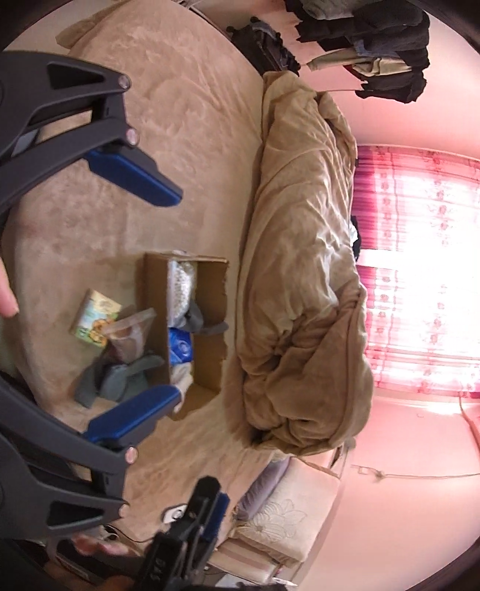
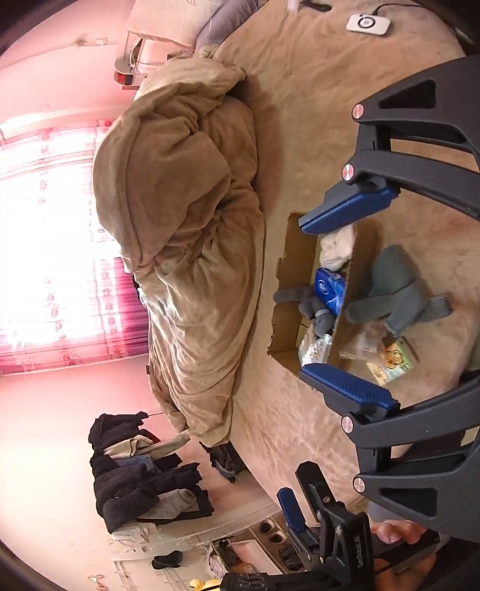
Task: Organize objects
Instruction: 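Place cotton swab bag and grey glove into the box, open both tools, then grasp the cartoon tissue pack with left tool while right tool grasps the other grey glove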
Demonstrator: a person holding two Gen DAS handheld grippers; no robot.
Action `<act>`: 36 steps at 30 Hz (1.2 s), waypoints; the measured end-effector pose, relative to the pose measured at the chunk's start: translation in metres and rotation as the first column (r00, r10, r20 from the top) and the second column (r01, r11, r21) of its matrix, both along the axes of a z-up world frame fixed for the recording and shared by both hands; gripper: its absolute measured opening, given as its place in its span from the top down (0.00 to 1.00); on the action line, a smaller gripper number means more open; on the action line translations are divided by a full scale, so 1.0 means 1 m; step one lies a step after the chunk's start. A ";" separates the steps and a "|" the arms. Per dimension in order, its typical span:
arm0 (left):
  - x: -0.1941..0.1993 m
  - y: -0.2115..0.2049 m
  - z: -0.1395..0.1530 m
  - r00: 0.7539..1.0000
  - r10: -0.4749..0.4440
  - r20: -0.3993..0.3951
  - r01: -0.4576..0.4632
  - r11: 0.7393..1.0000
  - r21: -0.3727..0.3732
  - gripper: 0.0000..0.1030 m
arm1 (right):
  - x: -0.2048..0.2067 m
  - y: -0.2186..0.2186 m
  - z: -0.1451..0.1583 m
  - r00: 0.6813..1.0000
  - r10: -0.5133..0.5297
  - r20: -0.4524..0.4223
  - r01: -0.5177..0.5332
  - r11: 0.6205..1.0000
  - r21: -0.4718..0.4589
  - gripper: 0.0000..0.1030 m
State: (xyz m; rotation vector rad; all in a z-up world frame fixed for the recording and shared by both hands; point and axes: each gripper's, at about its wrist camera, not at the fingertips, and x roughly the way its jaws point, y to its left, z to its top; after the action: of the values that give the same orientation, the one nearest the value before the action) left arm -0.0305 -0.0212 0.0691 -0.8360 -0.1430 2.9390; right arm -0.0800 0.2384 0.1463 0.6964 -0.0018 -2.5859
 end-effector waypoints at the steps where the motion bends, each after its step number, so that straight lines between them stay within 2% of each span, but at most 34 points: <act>1: 0.001 0.000 -0.003 1.000 0.003 0.005 -0.003 1.000 -0.005 0.04 | 0.004 0.001 0.000 1.000 -0.002 0.000 0.002 1.000 0.003 0.27; 7: 0.004 0.002 -0.037 0.997 0.008 0.078 -0.007 1.000 -0.023 0.04 | 0.021 0.007 -0.018 1.000 -0.007 0.027 0.006 0.999 0.042 0.27; 13: -0.004 0.013 -0.072 0.989 -0.007 0.145 0.012 0.999 -0.035 0.04 | 0.015 0.009 -0.045 0.996 -0.014 0.086 0.008 0.998 0.066 0.27; 22: -0.024 0.028 -0.110 0.980 -0.055 0.192 0.064 0.997 -0.042 0.04 | -0.008 0.006 -0.087 0.986 -0.026 0.163 0.011 0.996 0.093 0.27; 29: -0.044 0.038 -0.142 0.961 -0.098 0.257 0.112 0.993 -0.040 0.04 | -0.034 0.004 -0.121 0.972 -0.037 0.233 0.011 0.994 0.110 0.27; 36: -0.065 0.043 -0.167 0.946 -0.105 0.308 0.128 0.990 -0.057 0.04 | -0.062 -0.002 -0.151 0.942 -0.023 0.334 -0.005 0.996 0.083 0.27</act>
State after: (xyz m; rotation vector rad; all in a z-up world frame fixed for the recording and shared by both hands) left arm -0.0958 0.0220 -0.0983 -1.2597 0.0006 2.7022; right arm -0.1417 0.2364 -0.0047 1.1627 -0.0049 -2.4545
